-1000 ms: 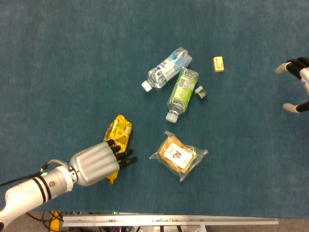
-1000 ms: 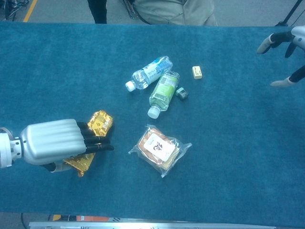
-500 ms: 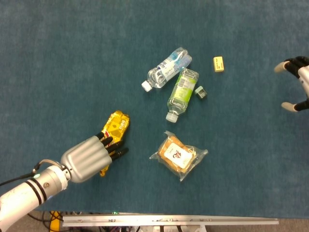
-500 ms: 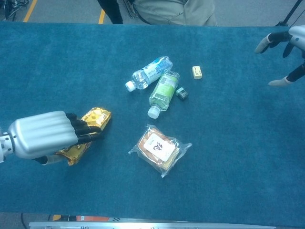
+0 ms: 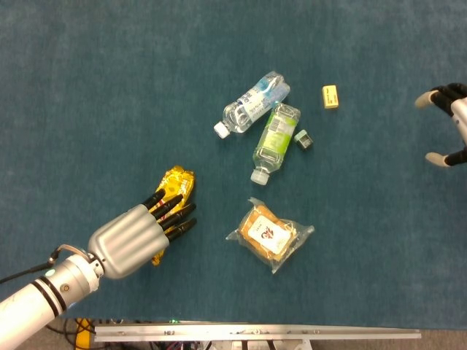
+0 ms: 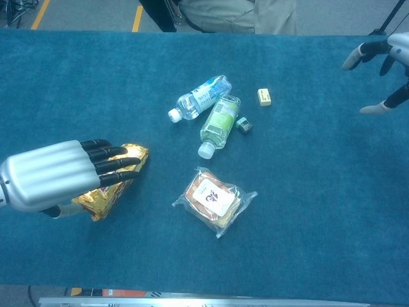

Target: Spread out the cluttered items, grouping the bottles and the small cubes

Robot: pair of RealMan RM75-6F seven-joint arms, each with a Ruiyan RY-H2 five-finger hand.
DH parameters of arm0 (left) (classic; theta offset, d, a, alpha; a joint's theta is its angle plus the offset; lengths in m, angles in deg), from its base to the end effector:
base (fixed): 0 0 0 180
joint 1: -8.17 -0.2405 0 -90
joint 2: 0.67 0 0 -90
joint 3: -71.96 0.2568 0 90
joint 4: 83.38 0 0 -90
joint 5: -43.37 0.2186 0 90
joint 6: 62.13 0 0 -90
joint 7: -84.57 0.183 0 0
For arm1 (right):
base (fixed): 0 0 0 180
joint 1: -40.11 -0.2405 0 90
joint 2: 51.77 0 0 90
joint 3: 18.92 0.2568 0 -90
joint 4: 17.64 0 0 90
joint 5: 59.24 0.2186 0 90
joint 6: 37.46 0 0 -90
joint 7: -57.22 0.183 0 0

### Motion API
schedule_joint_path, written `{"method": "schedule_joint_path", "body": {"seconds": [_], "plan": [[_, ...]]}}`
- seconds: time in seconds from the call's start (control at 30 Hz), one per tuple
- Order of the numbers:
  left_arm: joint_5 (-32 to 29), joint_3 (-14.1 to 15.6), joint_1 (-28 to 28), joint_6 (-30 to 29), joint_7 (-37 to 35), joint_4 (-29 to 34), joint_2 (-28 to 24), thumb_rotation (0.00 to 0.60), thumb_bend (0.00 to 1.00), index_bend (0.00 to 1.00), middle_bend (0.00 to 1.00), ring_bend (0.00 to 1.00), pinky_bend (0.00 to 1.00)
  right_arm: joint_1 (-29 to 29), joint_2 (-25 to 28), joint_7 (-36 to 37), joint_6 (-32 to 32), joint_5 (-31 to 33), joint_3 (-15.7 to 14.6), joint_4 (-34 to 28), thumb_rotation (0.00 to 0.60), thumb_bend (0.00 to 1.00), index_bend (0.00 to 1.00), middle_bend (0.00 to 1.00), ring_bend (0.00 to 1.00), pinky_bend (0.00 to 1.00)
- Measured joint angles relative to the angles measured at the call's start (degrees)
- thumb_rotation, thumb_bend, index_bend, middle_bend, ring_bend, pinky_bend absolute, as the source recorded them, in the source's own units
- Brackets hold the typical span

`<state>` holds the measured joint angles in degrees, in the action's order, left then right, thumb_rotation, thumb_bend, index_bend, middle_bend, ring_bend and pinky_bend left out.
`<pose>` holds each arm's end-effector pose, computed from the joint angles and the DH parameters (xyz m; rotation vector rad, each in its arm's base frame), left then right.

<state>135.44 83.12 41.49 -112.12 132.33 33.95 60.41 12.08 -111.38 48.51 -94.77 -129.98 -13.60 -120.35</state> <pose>-0.1561 0.1984 0.0096 -2.4993 -0.2488 -0.5134 -0.2347 -0.3227 0.0962 1.7401 -1.0401 0.7764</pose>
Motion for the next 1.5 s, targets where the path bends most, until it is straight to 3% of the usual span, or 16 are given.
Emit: {"method": "schedule_joint_path", "body": {"seconds": [0.47, 0.67, 1.0, 1.3, 1.5], "plan": [[-0.66, -3.13, -0.49, -2.14, -2.28, -2.01, -0.26, 0.585, 0.27, 0.0, 0.0, 0.0, 0.12, -0.01, -0.36, -0.04, 0.03, 0.16, -0.02, 0.38, 0.6, 0.0, 0.31, 0.33, 0.23, 0.37], [0.45, -5.21, 0.36, -3.43, -12.02, -6.43, 1.56, 0.6, 0.27, 0.0, 0.0, 0.0, 0.13, 0.21, -0.18, 0.08, -0.42, -0.11, -0.02, -0.01, 0.6, 0.0, 0.31, 0.33, 0.23, 0.37], [1.95, -8.72, 2.16, -6.68, -38.28, -20.76, 6.15, 0.6, 0.27, 0.0, 0.04, 0.05, 0.14, 0.24, -0.18, -0.31, -0.88, -0.17, 0.2, 0.17, 0.6, 0.0, 0.31, 0.33, 0.23, 0.37], [-2.96, -10.11, 1.93, -6.5, -47.83, -25.22, 8.05, 0.6, 0.26, 0.0, 0.09, 0.08, 0.16, 0.07, -0.65, -1.76, -1.73, -1.46, 0.21, 0.21, 0.6, 0.0, 0.31, 0.33, 0.23, 0.37], [-4.3, -9.99, 1.55, -5.7, -49.95, -26.92, 7.32, 0.6, 0.26, 0.0, 0.09, 0.08, 0.16, -0.58, -1.01, -3.47, -1.19, -1.86, 0.09, 0.24, 0.6, 0.0, 0.31, 0.33, 0.23, 0.37]]}}
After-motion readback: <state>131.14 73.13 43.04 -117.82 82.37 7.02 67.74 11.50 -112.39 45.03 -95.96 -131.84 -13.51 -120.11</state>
